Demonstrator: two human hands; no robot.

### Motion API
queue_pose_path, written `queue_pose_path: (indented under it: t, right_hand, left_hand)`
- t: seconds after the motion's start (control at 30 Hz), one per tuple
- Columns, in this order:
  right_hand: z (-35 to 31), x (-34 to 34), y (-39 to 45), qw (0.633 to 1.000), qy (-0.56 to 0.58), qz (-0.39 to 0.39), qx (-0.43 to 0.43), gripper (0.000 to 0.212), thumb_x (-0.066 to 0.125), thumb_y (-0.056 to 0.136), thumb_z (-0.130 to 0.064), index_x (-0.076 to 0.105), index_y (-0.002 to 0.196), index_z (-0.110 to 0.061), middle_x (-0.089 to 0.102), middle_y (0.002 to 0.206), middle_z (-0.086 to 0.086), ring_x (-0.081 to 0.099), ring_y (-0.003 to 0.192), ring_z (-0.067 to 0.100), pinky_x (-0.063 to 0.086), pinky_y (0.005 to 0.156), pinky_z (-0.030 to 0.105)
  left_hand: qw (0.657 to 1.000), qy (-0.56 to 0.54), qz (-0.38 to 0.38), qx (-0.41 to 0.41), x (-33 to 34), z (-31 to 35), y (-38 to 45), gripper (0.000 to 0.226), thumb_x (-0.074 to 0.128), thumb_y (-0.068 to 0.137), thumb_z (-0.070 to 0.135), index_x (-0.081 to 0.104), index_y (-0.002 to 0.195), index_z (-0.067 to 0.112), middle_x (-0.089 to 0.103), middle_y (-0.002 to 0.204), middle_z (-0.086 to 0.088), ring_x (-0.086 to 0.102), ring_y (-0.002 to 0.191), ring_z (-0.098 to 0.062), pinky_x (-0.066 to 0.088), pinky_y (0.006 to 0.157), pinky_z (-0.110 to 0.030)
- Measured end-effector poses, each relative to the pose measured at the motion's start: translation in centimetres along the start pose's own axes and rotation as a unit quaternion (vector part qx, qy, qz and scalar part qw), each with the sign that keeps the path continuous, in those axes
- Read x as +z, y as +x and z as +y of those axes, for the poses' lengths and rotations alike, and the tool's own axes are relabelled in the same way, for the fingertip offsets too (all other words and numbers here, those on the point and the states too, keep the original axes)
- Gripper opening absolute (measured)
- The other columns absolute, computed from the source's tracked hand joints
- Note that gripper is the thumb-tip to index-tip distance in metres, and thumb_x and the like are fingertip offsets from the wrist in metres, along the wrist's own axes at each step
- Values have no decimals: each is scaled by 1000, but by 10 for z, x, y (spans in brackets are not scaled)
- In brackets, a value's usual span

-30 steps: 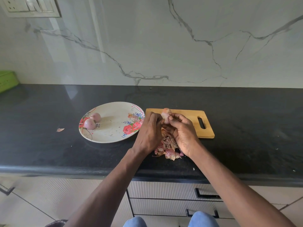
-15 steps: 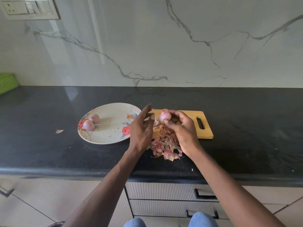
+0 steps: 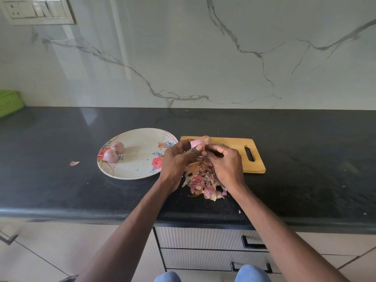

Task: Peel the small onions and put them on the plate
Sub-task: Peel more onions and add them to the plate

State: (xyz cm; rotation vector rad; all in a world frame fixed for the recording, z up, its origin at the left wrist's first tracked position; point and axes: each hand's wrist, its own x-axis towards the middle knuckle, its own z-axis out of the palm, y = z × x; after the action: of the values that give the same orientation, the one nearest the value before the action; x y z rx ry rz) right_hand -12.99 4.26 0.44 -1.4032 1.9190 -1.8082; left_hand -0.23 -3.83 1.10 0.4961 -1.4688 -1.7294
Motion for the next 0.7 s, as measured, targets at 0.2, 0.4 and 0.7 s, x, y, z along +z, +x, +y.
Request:
queue_pose_path:
  t: [0.2,0.4,0.7]
  right_hand:
    - [4,5,-4,996,-75,-33,-38,12,61,100,-19,66,102,-8,69,86,-2,64,72,6,49,60,20]
    - [0,8,-1,997,-47,-60,13,20,48,106,-19,60,92,-9,63,77,1,57,64,8,44,58,31]
    - [-10,-1,-1,998,43,-36,23,24,58,100,-13,74,82,-17,70,75,0,62,72,11,48,65,28]
  left_hand:
    - [998,52,19,8,1,1,-1,19,69,95,25,76,92,8,75,82,-7,73,77,-21,56,71,-31]
    - [988,136,37,66,3,-6,0,30,68,93,40,74,106,14,76,91,-3,72,84,-22,58,73,-41]
    - [973,203,41,105,0,-8,0,34,64,96,43,76,110,14,78,96,-2,74,92,-19,60,84,-47]
